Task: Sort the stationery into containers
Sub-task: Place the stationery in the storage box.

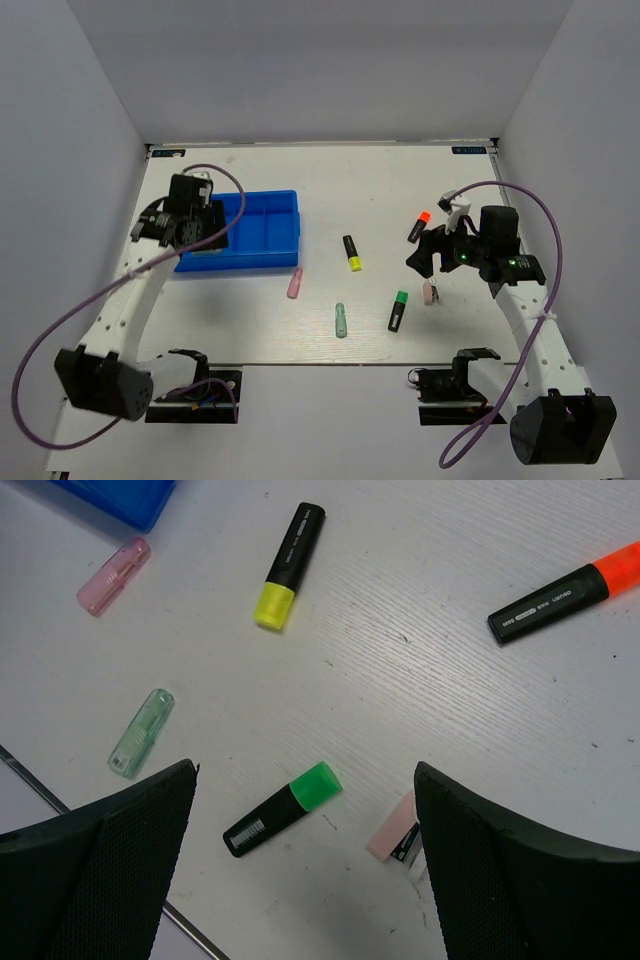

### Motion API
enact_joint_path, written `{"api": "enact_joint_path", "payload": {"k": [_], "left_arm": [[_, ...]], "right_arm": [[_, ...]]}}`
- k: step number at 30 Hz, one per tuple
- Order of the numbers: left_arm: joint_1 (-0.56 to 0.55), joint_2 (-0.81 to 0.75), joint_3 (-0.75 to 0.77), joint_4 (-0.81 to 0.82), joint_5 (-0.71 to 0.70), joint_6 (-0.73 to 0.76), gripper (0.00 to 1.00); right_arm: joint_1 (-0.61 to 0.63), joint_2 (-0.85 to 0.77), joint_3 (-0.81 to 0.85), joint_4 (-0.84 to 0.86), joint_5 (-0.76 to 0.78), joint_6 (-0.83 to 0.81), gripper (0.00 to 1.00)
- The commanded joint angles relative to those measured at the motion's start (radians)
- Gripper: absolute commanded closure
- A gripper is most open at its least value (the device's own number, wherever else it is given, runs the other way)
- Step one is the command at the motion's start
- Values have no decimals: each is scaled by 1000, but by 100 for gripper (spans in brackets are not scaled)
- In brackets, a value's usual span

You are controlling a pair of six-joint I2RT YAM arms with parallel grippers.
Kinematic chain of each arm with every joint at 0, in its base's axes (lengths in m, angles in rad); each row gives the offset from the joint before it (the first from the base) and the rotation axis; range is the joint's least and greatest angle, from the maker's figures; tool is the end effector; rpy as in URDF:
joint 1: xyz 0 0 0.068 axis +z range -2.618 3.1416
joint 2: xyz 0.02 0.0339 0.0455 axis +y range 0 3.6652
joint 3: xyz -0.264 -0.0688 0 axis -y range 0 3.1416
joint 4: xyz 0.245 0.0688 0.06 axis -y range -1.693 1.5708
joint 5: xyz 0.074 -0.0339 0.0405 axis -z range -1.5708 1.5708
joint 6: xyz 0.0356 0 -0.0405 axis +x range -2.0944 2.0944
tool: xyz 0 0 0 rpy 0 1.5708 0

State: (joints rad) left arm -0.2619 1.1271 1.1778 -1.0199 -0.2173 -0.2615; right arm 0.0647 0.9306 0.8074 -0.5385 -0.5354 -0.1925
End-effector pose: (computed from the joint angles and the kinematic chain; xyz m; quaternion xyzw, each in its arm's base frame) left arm 0.2047 -0.0469 0.3346 -0.0319 0.9495 0.0238 0.3113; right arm 0.1938 0.0308 0.2904 -0.2263 0.8444 0.2101 0.4377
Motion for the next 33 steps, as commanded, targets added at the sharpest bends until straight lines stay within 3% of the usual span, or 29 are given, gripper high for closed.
{"api": "enact_joint_path", "payload": {"k": [1, 9, 15, 22, 23, 25, 27, 33], "left_arm": [[142, 124, 68, 18, 4, 67, 100], [254, 420, 230, 86, -28, 221, 100], [285, 546, 290, 96, -51, 300, 96], [288, 635, 303, 89, -112, 285, 66], [288, 635, 302, 90, -113, 283, 56], [288, 634, 299, 93, -114, 278, 45], [289, 625, 298, 98, -106, 272, 26], [288, 586, 306, 93, -67, 269, 18]], "right_arm": [[-2, -3, 16, -8, -31, -12, 9], [-5, 14, 12, -12, -64, -13, 9], [-2, 40, 13, -18, -60, -22, 9], [-2, 48, 13, -20, -51, -30, 9], [-5, 51, 13, -21, -52, -33, 9], [0, 56, 13, -23, -54, -32, 9], [-2, 62, 15, -23, -55, -35, 9], [-2, 68, 15, -28, -51, -45, 9]]}}
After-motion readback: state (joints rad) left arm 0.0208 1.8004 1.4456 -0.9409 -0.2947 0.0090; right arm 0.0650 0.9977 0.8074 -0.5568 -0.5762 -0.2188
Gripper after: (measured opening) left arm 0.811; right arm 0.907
